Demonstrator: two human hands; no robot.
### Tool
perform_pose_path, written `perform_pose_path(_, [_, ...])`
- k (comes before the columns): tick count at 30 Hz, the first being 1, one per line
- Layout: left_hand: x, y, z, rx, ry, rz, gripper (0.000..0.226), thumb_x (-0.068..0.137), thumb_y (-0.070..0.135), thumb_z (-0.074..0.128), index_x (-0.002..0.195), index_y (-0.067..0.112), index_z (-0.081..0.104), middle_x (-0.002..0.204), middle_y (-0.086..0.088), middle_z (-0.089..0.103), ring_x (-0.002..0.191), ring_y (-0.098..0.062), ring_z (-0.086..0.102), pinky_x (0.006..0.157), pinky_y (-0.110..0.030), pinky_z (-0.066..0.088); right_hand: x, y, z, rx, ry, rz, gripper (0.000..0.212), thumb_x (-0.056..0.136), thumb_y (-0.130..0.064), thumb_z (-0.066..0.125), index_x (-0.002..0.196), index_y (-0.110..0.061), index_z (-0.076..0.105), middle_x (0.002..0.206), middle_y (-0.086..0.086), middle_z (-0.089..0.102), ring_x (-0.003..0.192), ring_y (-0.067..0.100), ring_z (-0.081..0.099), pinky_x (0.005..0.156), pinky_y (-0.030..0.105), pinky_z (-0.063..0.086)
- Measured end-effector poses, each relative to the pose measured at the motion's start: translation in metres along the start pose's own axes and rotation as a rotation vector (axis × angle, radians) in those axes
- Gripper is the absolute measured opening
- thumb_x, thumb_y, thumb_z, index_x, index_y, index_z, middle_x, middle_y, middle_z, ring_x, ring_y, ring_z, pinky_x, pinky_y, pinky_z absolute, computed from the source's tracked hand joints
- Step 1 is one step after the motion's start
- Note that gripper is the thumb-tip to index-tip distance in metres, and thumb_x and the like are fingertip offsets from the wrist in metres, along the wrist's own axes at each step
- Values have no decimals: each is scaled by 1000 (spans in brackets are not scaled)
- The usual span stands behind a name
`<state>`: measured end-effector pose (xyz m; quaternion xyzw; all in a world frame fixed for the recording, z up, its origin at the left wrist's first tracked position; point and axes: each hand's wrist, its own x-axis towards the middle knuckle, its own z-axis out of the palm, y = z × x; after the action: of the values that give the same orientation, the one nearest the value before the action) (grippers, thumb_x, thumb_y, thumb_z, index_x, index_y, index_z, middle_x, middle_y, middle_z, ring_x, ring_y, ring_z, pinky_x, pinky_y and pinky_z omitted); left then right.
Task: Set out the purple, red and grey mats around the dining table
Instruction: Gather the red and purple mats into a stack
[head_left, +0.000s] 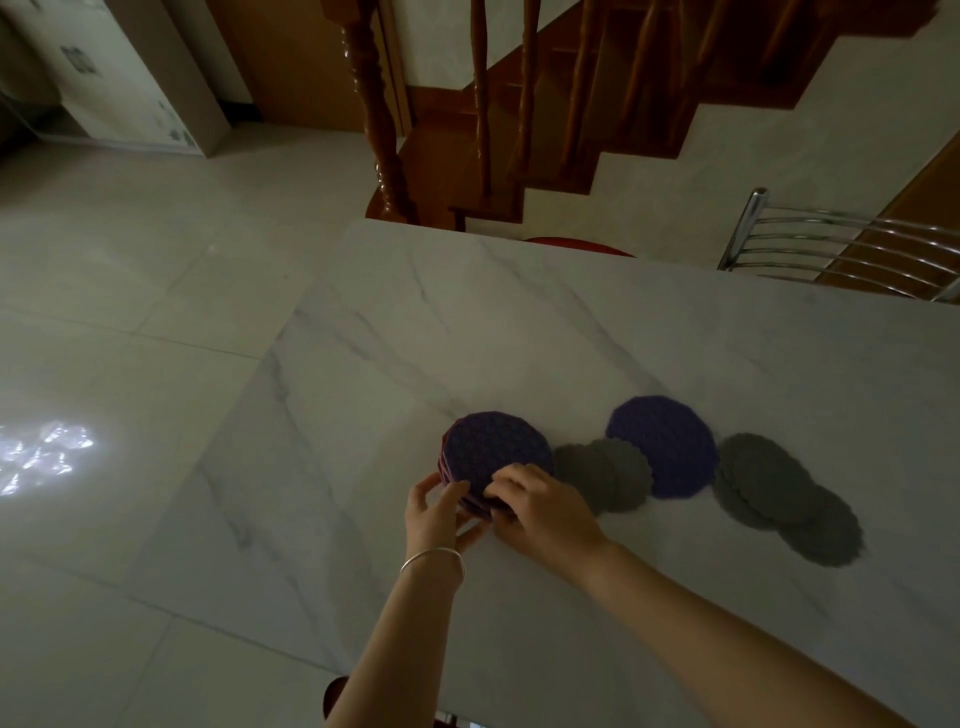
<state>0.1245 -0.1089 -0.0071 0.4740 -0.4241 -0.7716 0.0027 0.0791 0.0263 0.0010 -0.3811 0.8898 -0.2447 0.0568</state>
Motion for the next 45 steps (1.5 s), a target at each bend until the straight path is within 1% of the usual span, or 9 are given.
perform_pose_path(8, [6,1,-4,3,-22,-6,32,84,5,63,113,15,54,97,-11,64,79,-28,66,56,-35,58,-21,80,-39,-3,240,397,38,81,-4,58,119,-11,58,124,9,57,114,27,53,88,39,49])
perform_pose_path(12, [10,-4,-6,5,-18,-6,30,85,5,62,113,15,54,97,-10,64,79,-26,65,56,-35,57,-53,148,-68,-161,-55,728,73,78,-17,66,141,-12,29,148,16,24,133,35,25,104,42,36])
perform_pose_path(16, [10,-8,-7,-6,-28,7,30,85,5,62,114,14,55,94,-10,66,76,-25,66,52,-32,58,-64,176,-77,-211,-426,674,107,72,-44,74,149,-19,4,156,15,-6,141,36,4,115,45,20])
perform_pose_path(22, [11,-9,-7,-5,-27,31,26,85,3,61,108,14,55,94,-11,65,78,-26,64,65,-38,53,-55,183,-85,-307,-476,551,90,77,-39,71,147,-22,17,150,18,14,137,35,17,106,45,36])
perform_pose_path(28, [11,-6,-5,-4,-15,39,20,86,4,60,102,15,56,92,-9,63,78,-26,63,67,-40,53,-53,178,-81,-703,-627,324,67,96,-42,39,147,-9,11,141,39,28,129,43,35,96,46,42])
perform_pose_path(31, [9,-6,-2,-1,-7,31,17,86,3,59,96,17,57,90,-9,63,78,-25,62,66,-39,53,-48,167,-87,-690,-527,224,50,94,-18,37,141,-5,27,108,30,59,92,36,60,69,40,49])
perform_pose_path(34, [8,-5,0,-3,-1,26,17,86,2,59,94,17,57,89,-9,63,77,-25,62,66,-40,54,-43,161,-99,-715,-352,186,38,68,-3,71,104,0,63,70,20,64,57,30,62,43,30,47])
perform_pose_path(36, [7,-4,1,-3,-2,25,17,86,2,59,94,17,56,89,-9,63,78,-26,63,66,-40,55,-41,160,-109,-635,-201,230,28,58,5,75,85,4,66,74,22,66,65,33,65,45,34,51])
perform_pose_path(45, [3,-4,3,-25,0,-1,25,84,3,61,106,14,55,93,-10,64,79,-27,64,64,-39,56,-7,132,-137,-384,289,631,27,95,-12,43,119,-1,52,94,24,68,77,38,65,61,40,49])
